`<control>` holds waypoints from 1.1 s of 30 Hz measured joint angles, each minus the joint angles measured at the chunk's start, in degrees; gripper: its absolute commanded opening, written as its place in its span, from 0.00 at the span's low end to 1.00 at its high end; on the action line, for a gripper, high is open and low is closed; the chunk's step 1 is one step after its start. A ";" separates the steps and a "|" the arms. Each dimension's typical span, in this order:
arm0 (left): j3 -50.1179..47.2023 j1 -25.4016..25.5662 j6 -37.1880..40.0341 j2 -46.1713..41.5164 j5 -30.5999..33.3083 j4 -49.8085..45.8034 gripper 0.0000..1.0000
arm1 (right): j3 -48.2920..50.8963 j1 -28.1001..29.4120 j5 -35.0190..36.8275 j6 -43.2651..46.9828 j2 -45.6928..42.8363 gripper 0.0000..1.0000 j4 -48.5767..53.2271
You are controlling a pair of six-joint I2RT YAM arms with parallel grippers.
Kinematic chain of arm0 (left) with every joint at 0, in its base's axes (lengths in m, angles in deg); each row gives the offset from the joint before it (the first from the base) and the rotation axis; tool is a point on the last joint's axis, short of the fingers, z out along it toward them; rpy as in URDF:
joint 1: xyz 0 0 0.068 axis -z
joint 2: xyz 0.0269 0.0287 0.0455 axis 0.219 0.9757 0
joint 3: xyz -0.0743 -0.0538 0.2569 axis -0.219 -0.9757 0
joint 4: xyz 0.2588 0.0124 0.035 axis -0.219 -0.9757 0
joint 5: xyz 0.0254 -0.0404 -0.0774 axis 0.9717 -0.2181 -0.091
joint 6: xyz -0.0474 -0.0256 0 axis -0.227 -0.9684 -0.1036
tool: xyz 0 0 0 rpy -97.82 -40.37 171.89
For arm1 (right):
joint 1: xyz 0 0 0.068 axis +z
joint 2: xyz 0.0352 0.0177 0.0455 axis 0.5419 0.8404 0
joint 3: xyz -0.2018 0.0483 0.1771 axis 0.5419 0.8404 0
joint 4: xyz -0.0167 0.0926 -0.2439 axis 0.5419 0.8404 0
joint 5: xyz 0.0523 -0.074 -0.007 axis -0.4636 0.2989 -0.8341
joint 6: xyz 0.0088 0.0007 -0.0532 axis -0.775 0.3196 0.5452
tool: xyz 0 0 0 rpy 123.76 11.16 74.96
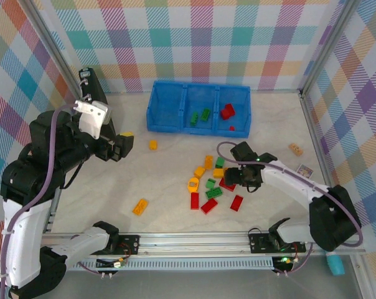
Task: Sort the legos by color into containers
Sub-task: Pick up the lego from the center of the table.
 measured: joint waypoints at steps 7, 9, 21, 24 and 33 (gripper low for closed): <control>0.61 0.00 0.00 0.00 -0.13 -0.04 1.00 | -1.33 -2.73 0.61 2.01 6.49 0.69 -1.79; 0.66 0.00 0.00 0.00 -0.13 -0.02 1.00 | -2.10 -3.10 0.79 2.58 8.28 0.65 -2.27; 2.58 0.00 0.00 0.46 -0.02 -0.24 1.00 | -5.70 -5.20 0.50 4.33 14.38 0.29 -3.26; 2.67 0.00 0.00 0.44 0.00 -0.24 1.00 | -6.73 -5.42 0.57 4.20 14.84 0.25 -2.10; 3.39 0.00 0.02 1.03 0.00 -0.28 1.00 | -20.20 -7.41 -0.09 9.31 12.11 0.22 8.61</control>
